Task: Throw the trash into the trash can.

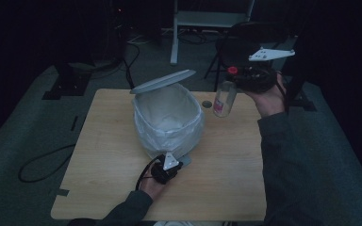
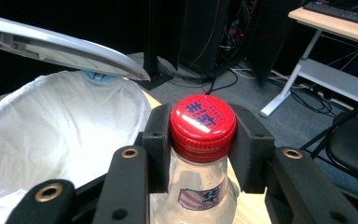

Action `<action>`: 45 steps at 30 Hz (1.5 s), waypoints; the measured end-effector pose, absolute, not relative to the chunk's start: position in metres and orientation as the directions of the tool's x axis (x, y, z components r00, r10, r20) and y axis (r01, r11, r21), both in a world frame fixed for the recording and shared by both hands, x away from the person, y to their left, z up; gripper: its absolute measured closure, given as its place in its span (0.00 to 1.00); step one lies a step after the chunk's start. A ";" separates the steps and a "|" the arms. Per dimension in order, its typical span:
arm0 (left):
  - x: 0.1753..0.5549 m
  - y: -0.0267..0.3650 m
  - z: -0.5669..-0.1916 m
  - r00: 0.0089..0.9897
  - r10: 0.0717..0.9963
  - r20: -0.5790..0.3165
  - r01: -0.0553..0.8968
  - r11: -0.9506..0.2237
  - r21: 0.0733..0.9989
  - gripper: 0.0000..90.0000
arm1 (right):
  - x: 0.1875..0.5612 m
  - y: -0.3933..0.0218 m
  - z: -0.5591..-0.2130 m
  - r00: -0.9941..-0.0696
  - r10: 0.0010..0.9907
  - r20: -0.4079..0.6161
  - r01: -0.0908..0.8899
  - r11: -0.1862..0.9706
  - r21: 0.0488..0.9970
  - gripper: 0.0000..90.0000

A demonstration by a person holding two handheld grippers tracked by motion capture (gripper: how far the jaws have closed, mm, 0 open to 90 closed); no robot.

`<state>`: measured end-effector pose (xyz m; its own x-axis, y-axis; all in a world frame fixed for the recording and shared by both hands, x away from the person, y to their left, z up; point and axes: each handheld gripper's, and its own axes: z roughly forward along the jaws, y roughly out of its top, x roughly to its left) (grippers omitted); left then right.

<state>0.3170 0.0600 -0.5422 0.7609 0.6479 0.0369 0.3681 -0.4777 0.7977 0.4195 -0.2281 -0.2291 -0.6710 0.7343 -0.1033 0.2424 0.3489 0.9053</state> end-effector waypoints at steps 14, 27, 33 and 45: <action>0.317 0.060 -0.543 0.761 0.647 0.030 0.372 -0.474 0.798 1.00 | 0.415 -0.219 -0.207 -0.681 0.723 -0.119 0.209 0.348 0.914 0.69; 0.318 0.061 -0.542 0.765 0.642 0.052 0.359 -0.492 0.793 1.00 | 0.410 -0.211 -0.194 -0.701 0.703 -0.120 0.184 0.341 0.922 0.69; 0.318 0.061 -0.542 0.765 0.642 0.052 0.358 -0.491 0.794 1.00 | 0.408 -0.208 -0.190 -0.711 0.693 -0.121 0.175 0.341 0.924 0.69; 0.317 0.060 -0.542 0.761 0.647 0.042 0.367 -0.483 0.796 1.00 | 0.404 -0.198 -0.183 -0.727 0.675 -0.128 0.160 0.347 0.924 0.69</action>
